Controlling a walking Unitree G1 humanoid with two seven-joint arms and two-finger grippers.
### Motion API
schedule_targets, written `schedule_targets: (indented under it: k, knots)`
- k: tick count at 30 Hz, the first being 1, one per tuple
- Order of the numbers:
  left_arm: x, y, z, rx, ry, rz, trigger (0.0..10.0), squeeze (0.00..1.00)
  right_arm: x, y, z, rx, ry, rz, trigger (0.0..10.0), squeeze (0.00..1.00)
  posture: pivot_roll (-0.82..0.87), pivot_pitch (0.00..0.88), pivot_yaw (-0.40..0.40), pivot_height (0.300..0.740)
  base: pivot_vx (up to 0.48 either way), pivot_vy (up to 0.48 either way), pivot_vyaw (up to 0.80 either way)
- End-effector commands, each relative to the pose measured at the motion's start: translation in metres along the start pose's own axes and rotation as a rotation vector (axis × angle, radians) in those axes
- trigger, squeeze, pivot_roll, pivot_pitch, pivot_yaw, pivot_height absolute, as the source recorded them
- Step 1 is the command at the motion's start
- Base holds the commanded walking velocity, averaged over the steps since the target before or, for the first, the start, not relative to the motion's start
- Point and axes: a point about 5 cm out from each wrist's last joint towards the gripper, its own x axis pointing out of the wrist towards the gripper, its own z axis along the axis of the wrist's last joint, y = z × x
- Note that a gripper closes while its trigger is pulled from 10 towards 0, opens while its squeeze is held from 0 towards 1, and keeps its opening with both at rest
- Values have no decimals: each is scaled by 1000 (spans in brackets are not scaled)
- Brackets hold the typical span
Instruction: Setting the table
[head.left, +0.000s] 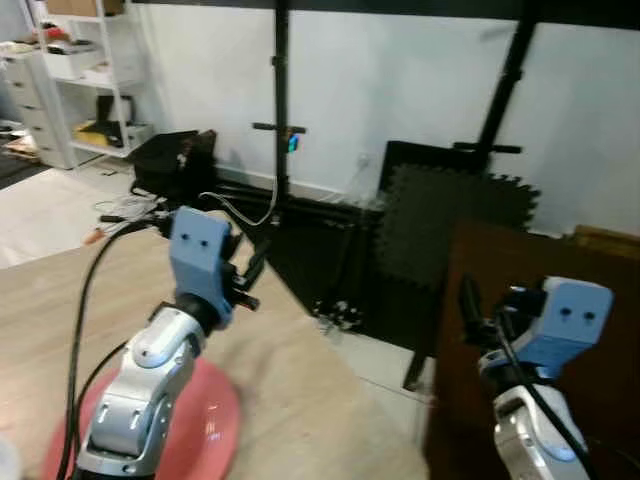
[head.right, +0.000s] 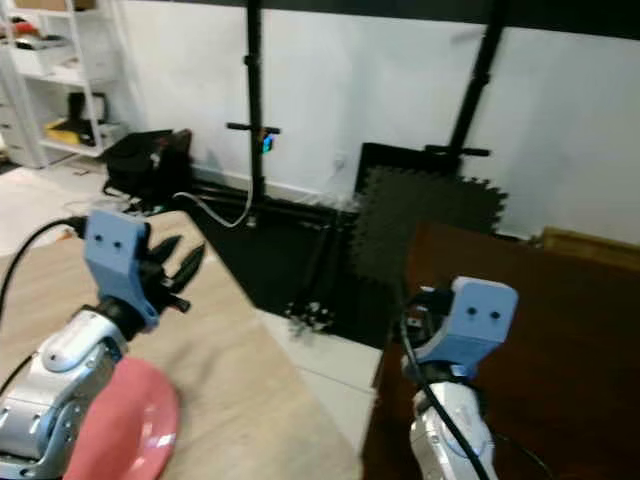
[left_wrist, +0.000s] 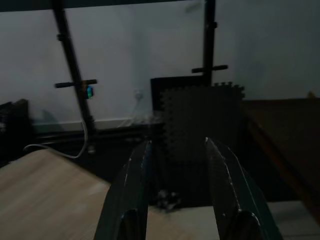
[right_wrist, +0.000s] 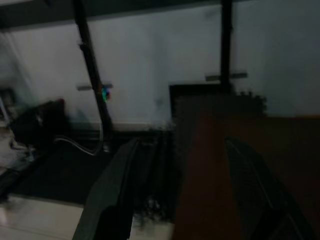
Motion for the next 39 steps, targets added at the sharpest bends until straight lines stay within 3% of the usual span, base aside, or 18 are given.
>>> schedule_targets:
  k: [1, 14, 17, 39]
  knots:
    - [0, -1, -2, -3, 5, -3, 10000, 0, -1, -1, -1, -11, 7, -6, 10000, 0, 24, 13, 10, 740, 0, -480, 0]
    - [0, -1, -2, -9, 0, -3, 10000, 0, -1, -1, -1, -12, 7, -5, 10000, 0, 24, 12, 11, 740, 0, -480, 0]
    - [0, -2, -1, -61, -4, -7, 10000, 0, -1, -1, -2, -12, 8, -5, 10000, 0, 22, 13, 11, 740, 0, 0, 0]
    - [2, -1, 0, -75, -5, 14, 10000, 0, -1, -1, -2, -15, 9, -9, 10000, 0, 20, 12, 11, 740, -462, 11, 0]
